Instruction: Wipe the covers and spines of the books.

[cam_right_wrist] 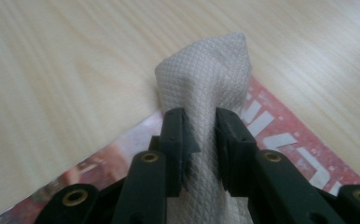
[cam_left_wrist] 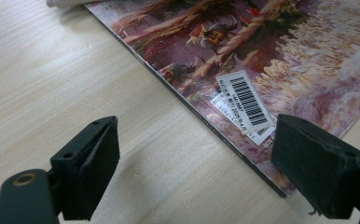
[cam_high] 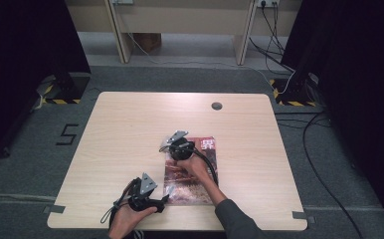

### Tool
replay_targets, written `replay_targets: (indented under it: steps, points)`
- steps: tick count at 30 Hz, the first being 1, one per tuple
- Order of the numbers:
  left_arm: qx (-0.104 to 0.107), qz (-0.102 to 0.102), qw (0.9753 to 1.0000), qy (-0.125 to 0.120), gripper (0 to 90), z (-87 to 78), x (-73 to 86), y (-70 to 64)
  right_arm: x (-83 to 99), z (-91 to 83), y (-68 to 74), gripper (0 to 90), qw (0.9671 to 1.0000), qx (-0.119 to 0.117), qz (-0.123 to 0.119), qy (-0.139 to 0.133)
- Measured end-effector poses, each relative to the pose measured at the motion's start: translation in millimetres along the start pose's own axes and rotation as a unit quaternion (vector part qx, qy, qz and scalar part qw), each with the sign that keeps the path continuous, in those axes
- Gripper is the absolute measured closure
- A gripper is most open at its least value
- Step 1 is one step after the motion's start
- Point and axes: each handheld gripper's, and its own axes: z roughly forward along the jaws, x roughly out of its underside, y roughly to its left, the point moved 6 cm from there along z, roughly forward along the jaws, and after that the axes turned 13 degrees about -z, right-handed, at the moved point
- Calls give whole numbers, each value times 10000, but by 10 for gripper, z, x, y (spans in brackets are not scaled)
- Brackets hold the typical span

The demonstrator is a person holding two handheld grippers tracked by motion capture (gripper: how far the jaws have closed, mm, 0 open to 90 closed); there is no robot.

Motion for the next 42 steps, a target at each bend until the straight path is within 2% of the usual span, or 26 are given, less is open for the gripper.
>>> replay_targets:
  steps: [11, 12, 14, 17, 20, 22, 26, 29, 30, 36, 37, 39, 40, 42]
  points:
    - [6, 20, 10000, -26, 143, 0, 0, -1, 83, -191, 308, 739, 9986, -455, -234, -162]
    - [19, 20, 10000, -6, 143, -1, 1, 0, 97, -217, 340, 739, 9980, -515, -315, -190]
    - [20, 24, 10000, 24, 143, -10, 3, 0, 123, -257, 393, 739, 9974, -595, -331, -220]
    - [-4, 131, 9999, 57, 147, -31, 4, -6, 180, -338, 488, 738, 9964, -709, -370, -296]
    - [57, 61, 9999, 100, 149, -36, 10, 6, 250, -421, 582, 737, 9952, -803, -377, -406]
    - [79, 95, 9999, 90, 152, -45, 10, 10, 286, -487, 648, 737, 9942, -908, -427, -379]
    - [165, 120, 9998, 84, 161, -71, 19, -9, 376, -594, 732, 736, 9935, -916, -536, -413]
    - [180, 177, 9996, 101, 161, -89, 29, -19, 456, -654, 700, 736, 9939, -917, -468, -395]
    - [185, 173, 9996, 110, 161, -93, 32, -22, 485, -669, 683, 737, 9941, -933, -380, -390]
    - [207, 153, 9996, 93, 161, -114, 37, -20, 702, -768, 466, 739, 9967, -726, -9, -376]
    - [232, 146, 9996, 118, 161, -120, 42, -24, 742, -788, 426, 739, 9971, -666, 48, -356]
    - [461, -57, 9988, 141, 162, -128, 52, -46, 823, -830, 347, 738, 9980, -530, 147, -294]
    - [509, -112, 9985, 149, 164, -134, 56, -51, 863, -849, 308, 738, 9983, -453, 217, -285]
    - [460, -19, 9988, 150, 175, -136, 65, -56, 937, -888, 242, 737, 9985, -350, 340, -254]
